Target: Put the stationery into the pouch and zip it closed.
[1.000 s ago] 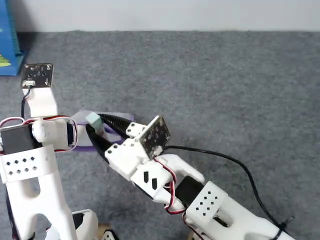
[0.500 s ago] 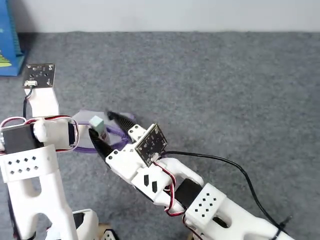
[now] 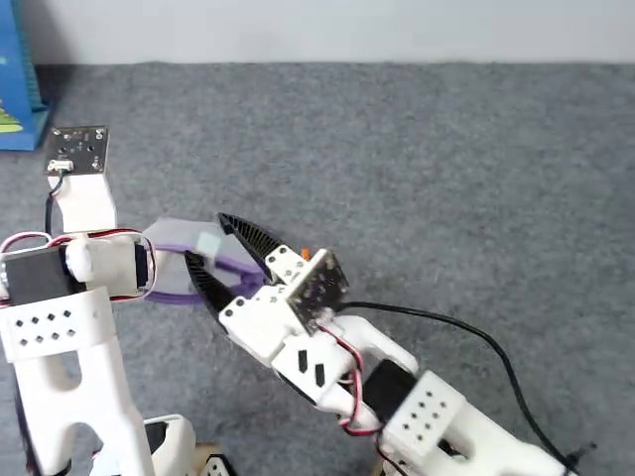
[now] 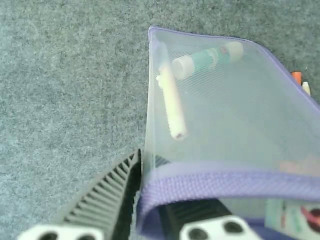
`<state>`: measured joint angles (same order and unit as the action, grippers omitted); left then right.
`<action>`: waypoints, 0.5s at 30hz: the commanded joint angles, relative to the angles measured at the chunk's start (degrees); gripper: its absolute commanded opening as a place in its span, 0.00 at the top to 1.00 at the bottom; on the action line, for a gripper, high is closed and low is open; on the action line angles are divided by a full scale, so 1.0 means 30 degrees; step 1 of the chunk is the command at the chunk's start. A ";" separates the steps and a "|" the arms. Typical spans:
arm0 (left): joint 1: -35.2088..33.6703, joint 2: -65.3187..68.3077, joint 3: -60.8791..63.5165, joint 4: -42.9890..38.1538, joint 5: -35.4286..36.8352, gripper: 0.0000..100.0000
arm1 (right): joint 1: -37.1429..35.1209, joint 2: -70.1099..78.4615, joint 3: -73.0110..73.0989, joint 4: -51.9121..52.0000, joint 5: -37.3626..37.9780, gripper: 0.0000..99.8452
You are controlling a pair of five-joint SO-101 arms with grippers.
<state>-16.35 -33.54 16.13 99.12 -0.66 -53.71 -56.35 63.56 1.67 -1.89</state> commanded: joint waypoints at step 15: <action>-0.0176 -0.0234 -0.0396 0.0264 0.0088 0.99 | -0.0454 -0.2857 -0.0381 0.4147 0.0088 0.86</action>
<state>-16.35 -33.54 16.13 99.12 -0.66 -54.42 -63.56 63.56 13.36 -1.89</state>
